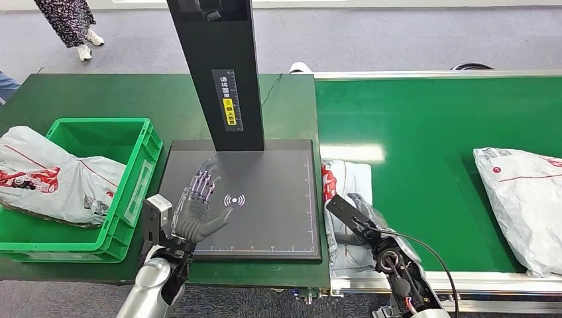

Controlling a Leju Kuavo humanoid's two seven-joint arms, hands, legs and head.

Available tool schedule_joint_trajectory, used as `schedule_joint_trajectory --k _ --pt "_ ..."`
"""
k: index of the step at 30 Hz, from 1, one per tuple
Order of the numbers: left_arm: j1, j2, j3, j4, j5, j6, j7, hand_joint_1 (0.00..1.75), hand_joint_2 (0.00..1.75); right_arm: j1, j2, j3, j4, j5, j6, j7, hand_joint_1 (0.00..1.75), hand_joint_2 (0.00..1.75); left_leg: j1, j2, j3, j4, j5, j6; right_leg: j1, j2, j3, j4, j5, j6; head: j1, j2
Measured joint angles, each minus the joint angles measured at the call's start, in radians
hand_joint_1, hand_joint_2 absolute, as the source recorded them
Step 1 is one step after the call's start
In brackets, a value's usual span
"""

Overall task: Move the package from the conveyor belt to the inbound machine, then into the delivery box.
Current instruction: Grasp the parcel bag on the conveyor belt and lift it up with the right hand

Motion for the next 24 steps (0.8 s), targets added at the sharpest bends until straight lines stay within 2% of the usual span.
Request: schedule_joint_trajectory --k 7,8,11,12,24 --pt "-0.001 0.0 0.0 0.0 0.0 0.0 0.0 0.0 1.75 -0.011 0.001 0.0 0.021 -0.002 0.0 -0.003 0.0 1.75 0.0 0.0 0.001 0.0 0.0 0.0 0.0 0.0 0.001 0.0 0.0 0.0 0.0 0.0" --pt "-0.001 0.0 0.0 0.0 0.0 0.0 0.0 0.0 1.75 -0.011 0.002 0.0 0.022 -0.002 0.0 -0.003 0.39 1.75 0.0 0.0 0.001 0.0 0.0 0.0 0.0 0.0 0.001 0.0 0.0 0.0 0.0 0.0" --pt "-0.001 0.0 0.0 0.0 0.0 0.0 0.0 0.0 1.75 -0.012 0.003 0.0 0.026 -0.002 0.0 -0.004 1.7 1.75 0.0 0.0 0.001 0.0 0.0 0.0 0.0 0.0 0.001 0.0 0.0 0.0 0.0 0.0" --pt "-0.001 0.0 0.0 0.0 0.0 0.0 0.0 0.0 1.75 -0.013 0.003 0.001 0.027 -0.003 0.0 -0.005 1.75 1.75 0.0 0.0 0.001 0.0 0.0 0.0 0.0 0.0 0.001 0.0 0.0 0.0 0.0 0.0" --pt "-0.007 0.0 0.0 0.0 0.002 0.002 -0.002 0.0 1.75 -0.062 -0.002 0.009 0.055 0.011 -0.014 -0.035 1.75 1.75 0.0 0.003 0.003 0.0 0.0 0.0 0.0 0.001 0.002 0.0 0.0 0.0 0.0 0.0"
